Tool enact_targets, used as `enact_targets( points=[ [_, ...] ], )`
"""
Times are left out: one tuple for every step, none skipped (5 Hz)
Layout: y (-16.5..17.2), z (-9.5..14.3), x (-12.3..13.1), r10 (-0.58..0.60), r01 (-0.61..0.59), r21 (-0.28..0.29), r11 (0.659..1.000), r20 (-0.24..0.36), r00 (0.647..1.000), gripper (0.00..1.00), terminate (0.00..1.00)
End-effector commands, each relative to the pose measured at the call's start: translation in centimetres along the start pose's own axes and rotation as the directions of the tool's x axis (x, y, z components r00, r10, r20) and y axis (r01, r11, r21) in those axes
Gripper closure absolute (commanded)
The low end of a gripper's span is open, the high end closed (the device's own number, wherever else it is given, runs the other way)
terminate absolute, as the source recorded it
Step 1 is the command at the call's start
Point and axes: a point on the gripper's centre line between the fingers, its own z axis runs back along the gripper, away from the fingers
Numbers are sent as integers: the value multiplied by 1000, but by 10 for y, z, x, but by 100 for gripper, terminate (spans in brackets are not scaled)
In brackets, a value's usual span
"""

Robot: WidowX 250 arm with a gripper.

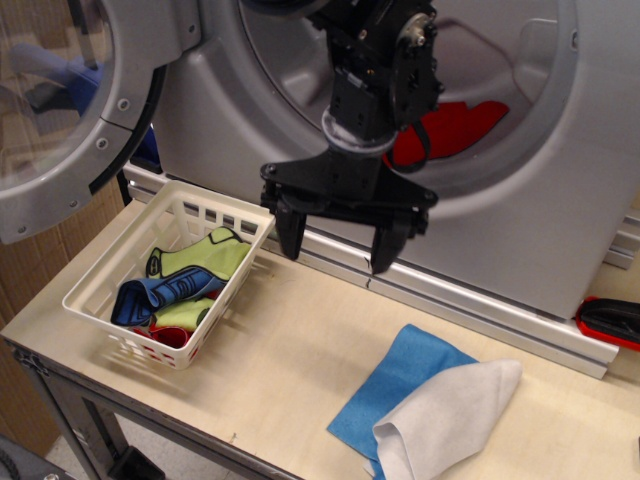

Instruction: Take clothes out of laundry machine

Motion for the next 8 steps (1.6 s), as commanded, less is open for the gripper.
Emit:
enact_targets(
  points=[
    [1,-2,49,37,-16,-88,996,233,972,0,0],
    [-7,11,78,24,22,-133,991,335,942,0,0],
    [-7,19,100,-5,55,-115,992,396,918,0,0],
    [-1,25,114,0,82,-152,985,471,882,0,0],
    [0,29,124,26,98,-209,973,522,853,0,0],
    [-1,29,136,48,111,-258,960,540,840,0,0],
    [-4,24,146,54,124,-280,952,553,831,0,0],
    [-7,14,156,68,139,-324,936,554,830,0,0]
  ],
)
